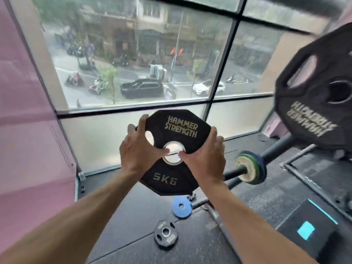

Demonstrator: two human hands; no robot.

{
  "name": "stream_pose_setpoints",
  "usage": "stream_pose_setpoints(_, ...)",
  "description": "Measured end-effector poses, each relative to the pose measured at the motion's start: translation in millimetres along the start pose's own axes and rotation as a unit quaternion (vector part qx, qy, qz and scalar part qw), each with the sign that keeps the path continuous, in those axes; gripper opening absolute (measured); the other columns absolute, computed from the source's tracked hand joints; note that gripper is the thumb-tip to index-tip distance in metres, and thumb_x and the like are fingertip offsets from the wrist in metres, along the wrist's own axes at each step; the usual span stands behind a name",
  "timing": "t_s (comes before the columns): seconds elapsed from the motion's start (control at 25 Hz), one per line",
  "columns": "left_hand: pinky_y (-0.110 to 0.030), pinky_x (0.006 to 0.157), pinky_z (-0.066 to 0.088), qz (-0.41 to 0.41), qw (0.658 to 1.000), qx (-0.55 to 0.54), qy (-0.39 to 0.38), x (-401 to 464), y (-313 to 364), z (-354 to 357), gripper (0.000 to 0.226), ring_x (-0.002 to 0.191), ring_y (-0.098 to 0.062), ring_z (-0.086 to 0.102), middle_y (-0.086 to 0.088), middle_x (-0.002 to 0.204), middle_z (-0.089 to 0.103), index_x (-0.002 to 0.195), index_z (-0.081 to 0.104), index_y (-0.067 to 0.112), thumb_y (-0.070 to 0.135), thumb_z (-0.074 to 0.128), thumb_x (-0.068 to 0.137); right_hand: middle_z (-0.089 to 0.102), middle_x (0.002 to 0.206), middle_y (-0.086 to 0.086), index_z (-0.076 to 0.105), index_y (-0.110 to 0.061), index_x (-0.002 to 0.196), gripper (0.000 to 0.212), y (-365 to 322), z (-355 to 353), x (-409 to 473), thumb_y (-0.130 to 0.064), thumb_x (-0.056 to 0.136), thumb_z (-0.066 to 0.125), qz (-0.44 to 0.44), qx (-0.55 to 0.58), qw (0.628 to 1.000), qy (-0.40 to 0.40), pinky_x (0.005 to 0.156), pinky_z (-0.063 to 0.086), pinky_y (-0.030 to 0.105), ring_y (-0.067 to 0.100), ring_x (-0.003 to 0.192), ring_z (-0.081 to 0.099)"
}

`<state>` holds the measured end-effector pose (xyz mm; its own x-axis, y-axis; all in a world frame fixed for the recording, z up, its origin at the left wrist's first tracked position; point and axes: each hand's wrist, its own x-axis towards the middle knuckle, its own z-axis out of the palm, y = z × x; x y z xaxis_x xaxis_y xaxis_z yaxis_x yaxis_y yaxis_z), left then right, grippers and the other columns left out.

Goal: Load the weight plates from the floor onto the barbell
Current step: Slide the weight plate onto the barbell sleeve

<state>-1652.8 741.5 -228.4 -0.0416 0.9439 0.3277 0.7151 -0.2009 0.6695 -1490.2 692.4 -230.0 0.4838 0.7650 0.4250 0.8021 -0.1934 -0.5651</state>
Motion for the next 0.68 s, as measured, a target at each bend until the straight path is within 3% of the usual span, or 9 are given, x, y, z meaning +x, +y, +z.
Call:
stream_pose_setpoints(0.28, -0.045, 0.095, 0.044, 0.149, 0.982, -0.095, 0.072, 6.7, 168.4, -82.9, 0.117, 0.115, -0.032, 0.060, -0.004, 0.126, 0.055, 0.150, 0.027, 0.042, 0.061, 0.086, 0.051, 0.046, 0.125, 0.007, 0.025, -0.023, 0.149, 0.117, -41.2, -189.9, 32.8, -0.050, 0.053, 0.087, -0.017, 0.000, 0.981, 0.191, 0.090, 0.049, 0.043, 0.030, 0.121, 0.046)
stream_pose_setpoints(0.52, -0.036, 0.091, 0.043, 0.250, 0.943, -0.203, 0.087, -61.3, 268.1, -130.8, 0.117, 0.109, -0.022, 0.062, 0.001, 0.120, 0.058, 0.151, 0.027, 0.043, 0.066, 0.083, 0.050, 0.046, 0.123, 0.007, 0.026, -0.024, 0.152, 0.121, -44.4, -332.4, -15.7, -0.053, 0.053, 0.089, -0.021, -0.032, 0.952, 0.302, 0.092, 0.044, 0.038, 0.029, 0.117, 0.049)
stream_pose_setpoints(0.68, -0.039, 0.096, 0.049, 0.308, 0.907, -0.276, 0.076, -124.7, 325.7, -155.8, 0.114, 0.110, -0.010, 0.061, 0.008, 0.121, 0.061, 0.147, 0.036, 0.041, 0.071, 0.082, 0.047, 0.046, 0.120, 0.006, 0.027, -0.026, 0.152, 0.122, -37.2, -422.9, -69.0, -0.053, 0.051, 0.089, -0.008, -0.076, 0.927, 0.366, 0.089, 0.041, 0.034, 0.027, 0.114, 0.049)
